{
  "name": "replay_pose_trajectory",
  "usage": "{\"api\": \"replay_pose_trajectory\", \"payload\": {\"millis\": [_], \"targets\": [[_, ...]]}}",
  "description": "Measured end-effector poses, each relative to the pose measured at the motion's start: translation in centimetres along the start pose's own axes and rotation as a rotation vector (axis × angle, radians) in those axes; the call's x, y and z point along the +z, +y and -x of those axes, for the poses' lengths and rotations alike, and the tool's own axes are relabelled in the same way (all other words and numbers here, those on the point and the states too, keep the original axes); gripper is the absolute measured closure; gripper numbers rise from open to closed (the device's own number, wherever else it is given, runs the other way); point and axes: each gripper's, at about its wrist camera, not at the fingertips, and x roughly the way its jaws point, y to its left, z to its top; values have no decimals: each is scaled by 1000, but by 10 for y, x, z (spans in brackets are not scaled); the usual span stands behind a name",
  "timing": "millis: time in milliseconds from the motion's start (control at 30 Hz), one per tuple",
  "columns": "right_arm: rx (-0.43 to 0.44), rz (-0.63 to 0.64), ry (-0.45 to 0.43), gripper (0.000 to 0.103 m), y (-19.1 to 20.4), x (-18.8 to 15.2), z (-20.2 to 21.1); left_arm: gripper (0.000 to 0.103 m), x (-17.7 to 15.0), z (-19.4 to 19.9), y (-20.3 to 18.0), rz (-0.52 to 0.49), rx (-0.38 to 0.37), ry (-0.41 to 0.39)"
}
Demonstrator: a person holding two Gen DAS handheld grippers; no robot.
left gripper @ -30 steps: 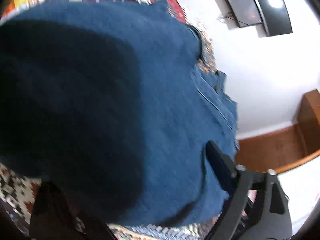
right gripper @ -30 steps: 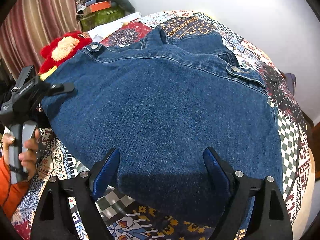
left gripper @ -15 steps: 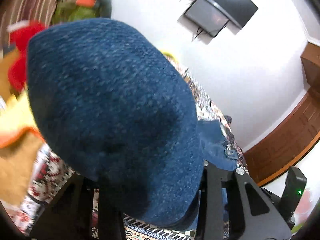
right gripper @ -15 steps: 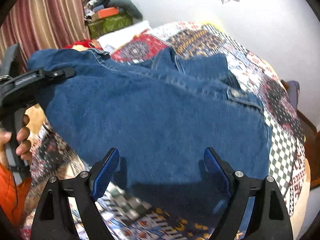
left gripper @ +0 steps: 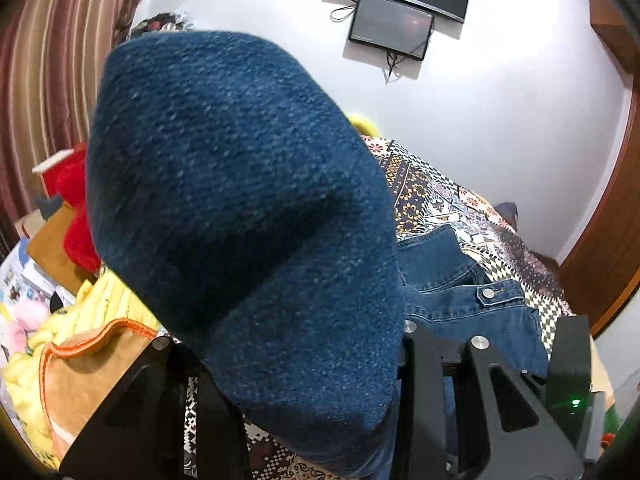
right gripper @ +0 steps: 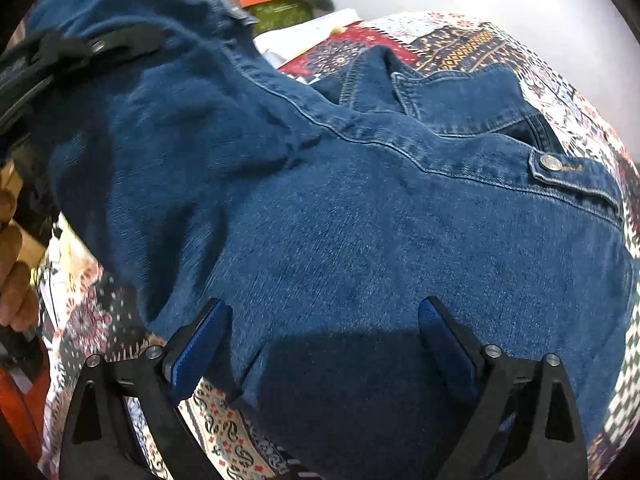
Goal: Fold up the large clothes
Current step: 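Lift the folded denim jacket off the quilt with the left tool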
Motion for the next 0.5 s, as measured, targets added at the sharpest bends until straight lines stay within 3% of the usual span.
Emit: {"api": "replay_pose_trajectory", "payload": {"millis": [100,267,500], "targets": [[68,-70,24,7,-16,-6,17,66,11,8,-11,-44,-10,-11],[70,-258,-100,7,-64,-39,83,67,18,16,-61,-167,-55,-41],[-96,-428,-163,7,-126,-107,157,67,2,22,-163,-380,-188,-50]]}}
